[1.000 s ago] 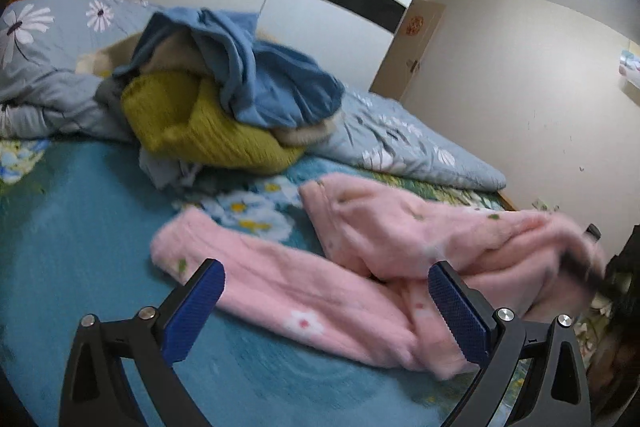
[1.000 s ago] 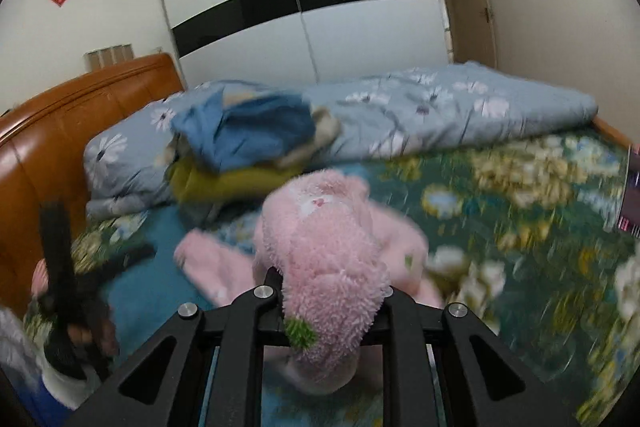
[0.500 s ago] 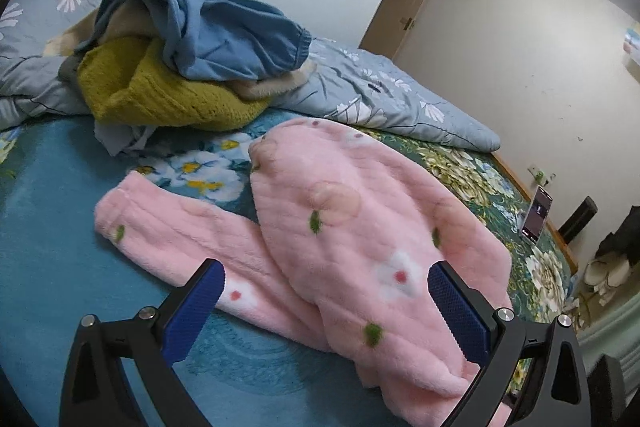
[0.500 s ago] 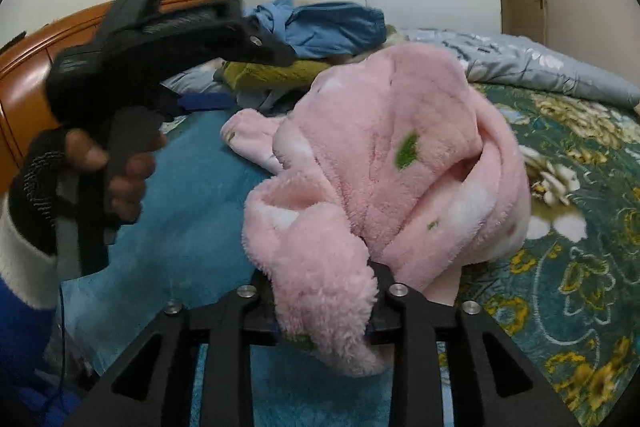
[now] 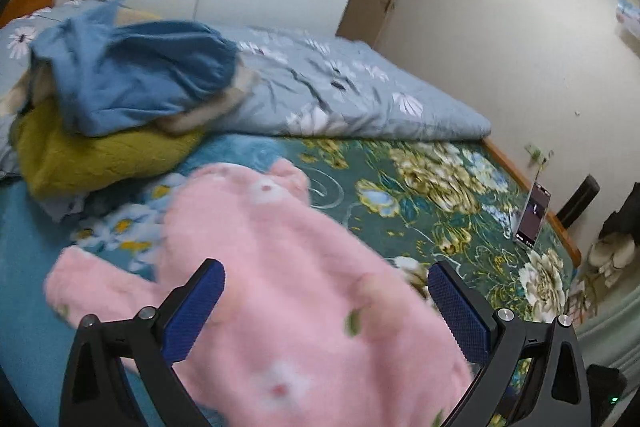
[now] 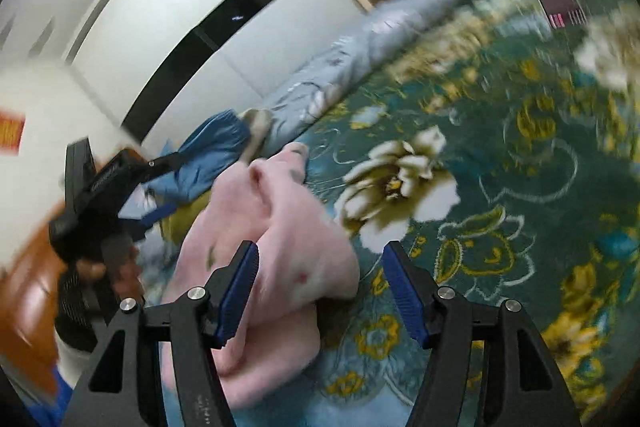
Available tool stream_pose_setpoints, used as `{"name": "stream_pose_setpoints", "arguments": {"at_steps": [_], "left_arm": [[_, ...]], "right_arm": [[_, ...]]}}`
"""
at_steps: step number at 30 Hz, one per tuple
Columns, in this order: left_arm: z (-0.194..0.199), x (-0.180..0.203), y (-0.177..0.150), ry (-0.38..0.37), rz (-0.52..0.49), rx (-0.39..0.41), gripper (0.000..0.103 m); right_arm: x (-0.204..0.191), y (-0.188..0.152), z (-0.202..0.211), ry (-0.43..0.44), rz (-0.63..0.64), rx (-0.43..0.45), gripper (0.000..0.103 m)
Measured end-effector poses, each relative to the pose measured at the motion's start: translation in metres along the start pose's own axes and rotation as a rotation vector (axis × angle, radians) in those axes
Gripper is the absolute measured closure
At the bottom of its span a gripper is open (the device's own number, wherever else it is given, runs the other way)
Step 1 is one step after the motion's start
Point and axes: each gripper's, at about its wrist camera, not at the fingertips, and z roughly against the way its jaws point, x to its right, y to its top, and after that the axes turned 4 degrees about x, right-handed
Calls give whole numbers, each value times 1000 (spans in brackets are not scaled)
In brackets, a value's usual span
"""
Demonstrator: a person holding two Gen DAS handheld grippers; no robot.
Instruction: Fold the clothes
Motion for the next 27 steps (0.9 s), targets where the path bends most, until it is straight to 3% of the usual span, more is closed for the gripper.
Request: {"name": "stream_pose_setpoints", "arguments": {"at_steps": [5,11,16,19,22,27], "left_arm": [[-38,15,-4,124,-2,-83,2],[-57,7,-23,187,-14,-141,23],[-58,-11,-30,173,49,-139,48],[-50,-23,-35,136,100,-116,70],[-42,-30,-34,120,119,-97,79],[-17,-40,-29,81,139,-37,84]], "right_arm": [[-11,5,-23,10,39,-56,37],[-10,-2,-45,-23,62,-120,43],[-2,-9,-52,-6,46,-151,57],[5,-8,-50,12,13,-146,69],[12,-4,-45,17,-8,-136,82],[20,2,-40,28,-48,-125,87]]}}
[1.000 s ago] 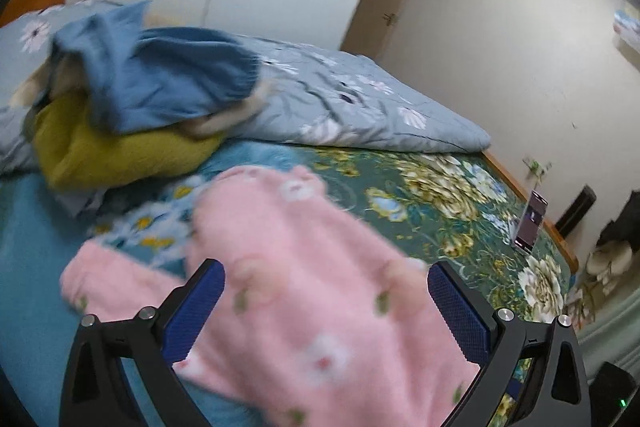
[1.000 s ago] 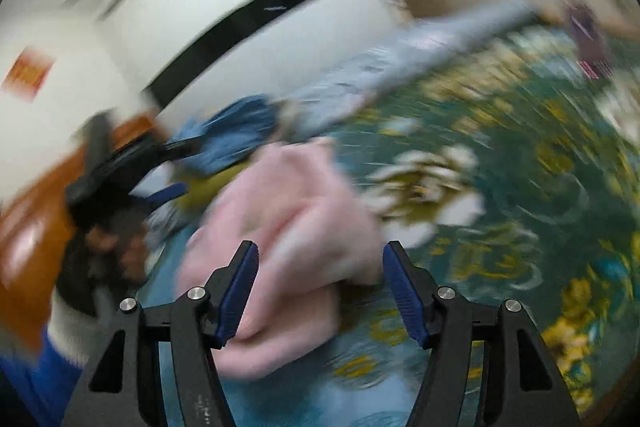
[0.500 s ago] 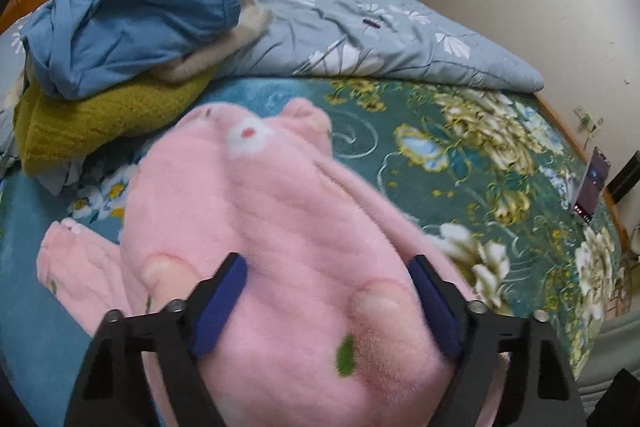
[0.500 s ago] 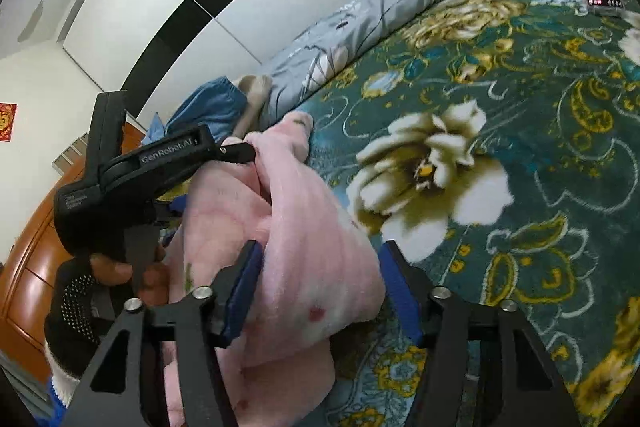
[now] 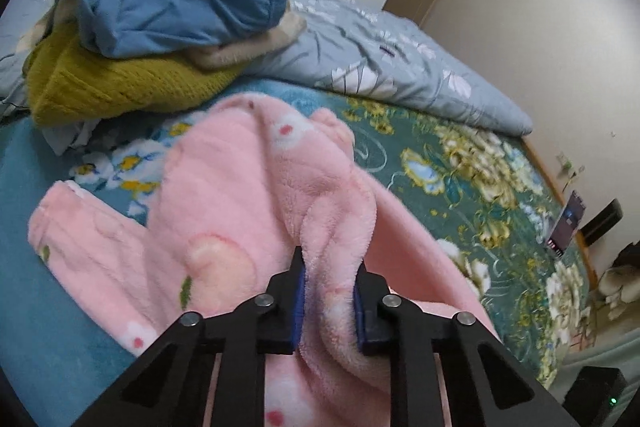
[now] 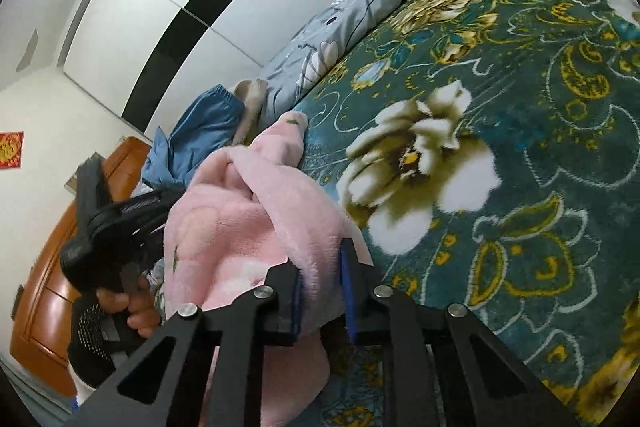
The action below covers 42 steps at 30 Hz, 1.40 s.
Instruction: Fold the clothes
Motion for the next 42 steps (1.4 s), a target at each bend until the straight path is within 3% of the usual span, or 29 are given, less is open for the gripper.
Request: {"name": "stream_pose_setpoints", "arguments": {"at_steps": [9,14,18,23,29,33,37,42], "left_arm": [[74,-28,21,-65,11,168,86],[127,-52,30,-23,-18,293,86],[154,-87,19,26,1,322,86],[172,-136,-11,117,44,318,86],[185,-188,-48,181,109,281,86],[173,-204,-74,161,136,223,86],[151,-221,-86,141,171,182,86],[134,-241,-89,83,193,149,77]], "right_arm": [[-11,18,19,31,20,60,92],[-34,26,28,12,96,106,98],[-36,24,25,8,92,95,98],[-48,17,12,11,107,51,98],[-96,15,-15,43,221,-7,97],[-140,18,-49,53,327,-69,94],[-177,13,-91,42,416,-144,69],[-210,15,-146,-41,498,-214,68]]}}
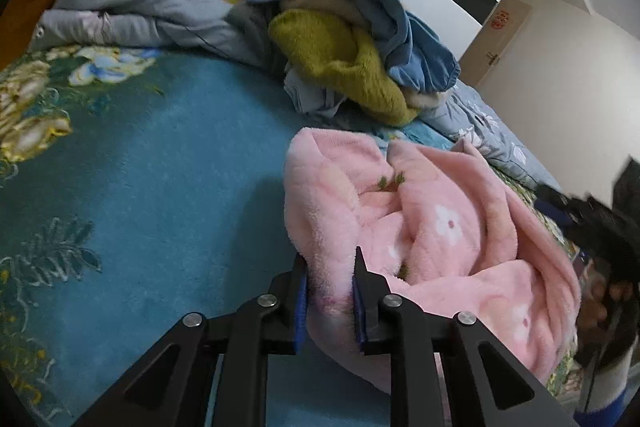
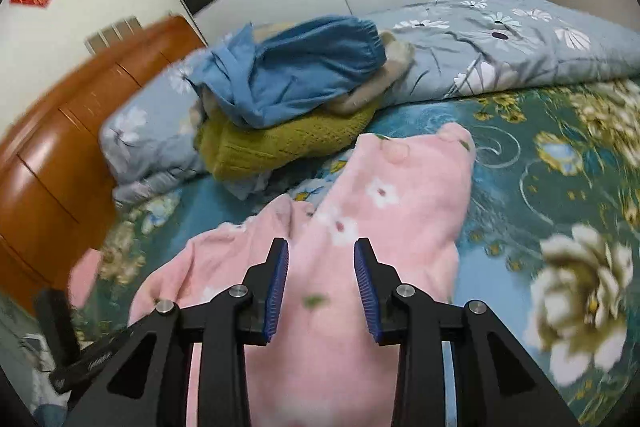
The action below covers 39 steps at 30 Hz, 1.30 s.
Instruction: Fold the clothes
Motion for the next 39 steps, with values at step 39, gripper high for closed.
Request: {"name": "stream_pose_setpoints", "arguments": {"at_steps": [39], "left_arm": [[-119,-8,57,-61,-43,-219,51]], "right_arm": [[23,27,-133,-345,75,-384,53]]}}
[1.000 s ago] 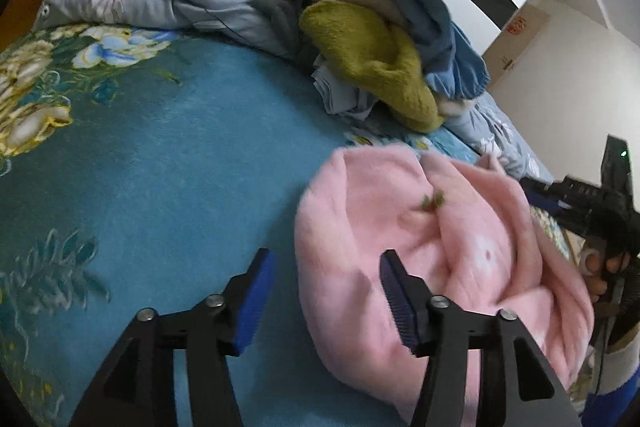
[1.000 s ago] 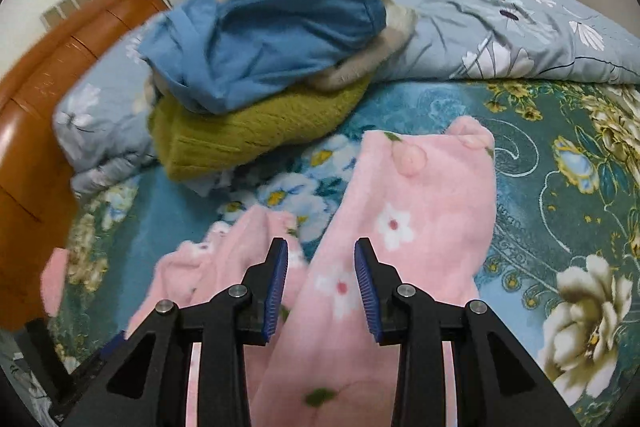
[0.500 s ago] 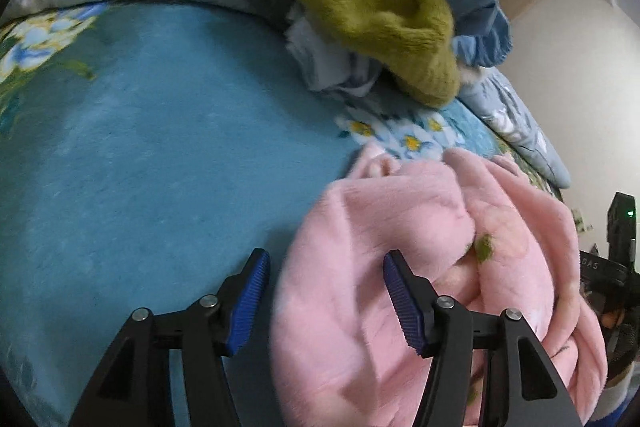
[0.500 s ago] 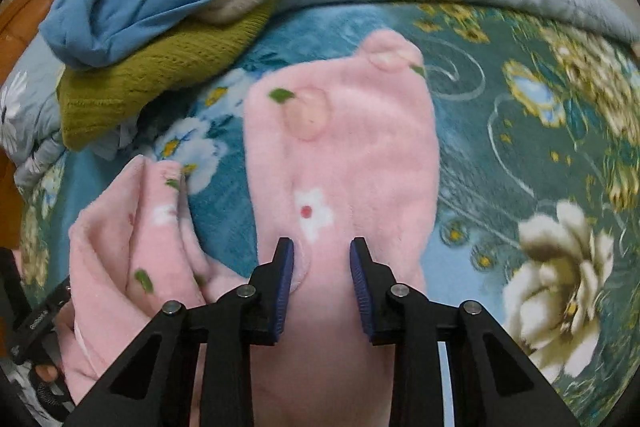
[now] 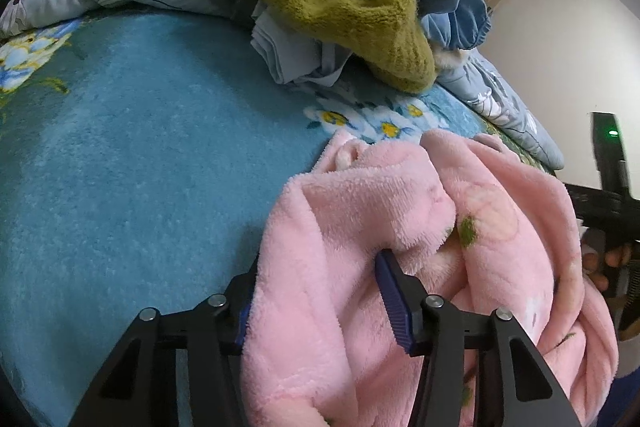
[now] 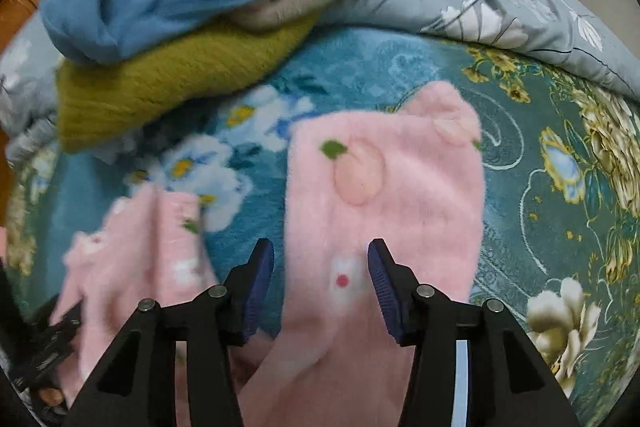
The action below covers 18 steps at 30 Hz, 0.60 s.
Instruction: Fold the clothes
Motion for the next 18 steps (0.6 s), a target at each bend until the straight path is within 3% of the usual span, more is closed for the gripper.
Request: {"name": "stream_pose_setpoints", "arguments": {"at_steps": [2,4,6,7,13,18], "left_arm": [[0,0,0,1,-1,2,54],[1,-2,1,-2,7,4,62],[5,-3,1,-18,24,9,86],[7,-3,2,-28,31,15,88],[41,0,27,-121,111,119,93],[106,31,73,-186,57,283,95]], "right_arm": [[4,-4,-5,-16,-11,-15,65],[15,-8,-1,4,-35,-10,97],[28,-13,6,34,-68,2,98],[39,-15,13,55,-95,16,98],[121,-23,90,149,-288,188,99],[174,-27,170,165,-382,372,99]]}}
